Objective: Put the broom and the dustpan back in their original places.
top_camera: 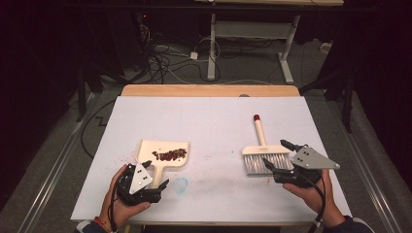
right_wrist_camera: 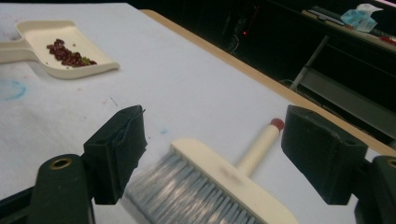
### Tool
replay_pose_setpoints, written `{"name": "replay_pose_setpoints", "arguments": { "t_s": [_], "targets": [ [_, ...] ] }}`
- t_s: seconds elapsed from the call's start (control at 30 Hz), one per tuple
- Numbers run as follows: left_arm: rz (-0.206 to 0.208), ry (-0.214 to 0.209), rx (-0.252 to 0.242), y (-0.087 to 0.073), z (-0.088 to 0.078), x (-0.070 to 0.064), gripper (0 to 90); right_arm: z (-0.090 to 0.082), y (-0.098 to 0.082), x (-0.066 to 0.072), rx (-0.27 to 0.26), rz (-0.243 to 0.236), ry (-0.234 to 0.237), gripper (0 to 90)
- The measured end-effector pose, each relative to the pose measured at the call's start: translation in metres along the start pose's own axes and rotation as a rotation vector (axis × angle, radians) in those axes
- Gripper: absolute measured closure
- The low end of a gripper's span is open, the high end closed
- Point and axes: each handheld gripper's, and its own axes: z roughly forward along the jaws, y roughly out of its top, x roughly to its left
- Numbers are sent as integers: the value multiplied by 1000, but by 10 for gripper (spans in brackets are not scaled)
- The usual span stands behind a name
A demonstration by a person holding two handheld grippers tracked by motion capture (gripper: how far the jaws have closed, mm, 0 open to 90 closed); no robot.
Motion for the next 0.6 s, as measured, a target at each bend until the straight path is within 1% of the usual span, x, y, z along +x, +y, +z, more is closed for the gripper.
{"name": "replay_pose_setpoints", "arguments": {
  "t_s": [0.17,0.33,0.4,0.47,0.53,0.6],
  "targets": [
    [3,-1,-1,0,0,0,195,-4,-11,-1,4,5,1,220],
    [4,-4,0,0,1,0,195,-6,-20,-3,19,23,-1,220],
    [9,-2,0,0,1,0,194,-7,-24,-3,29,20,-8,220],
    [11,-3,2,1,1,0,195,-7,-27,-2,35,18,-5,220],
    [12,-3,1,1,2,1,194,-9,-31,-1,39,10,-19,221],
    [9,-5,0,1,2,1,194,-10,-34,0,41,16,-8,220]
  ]
}}
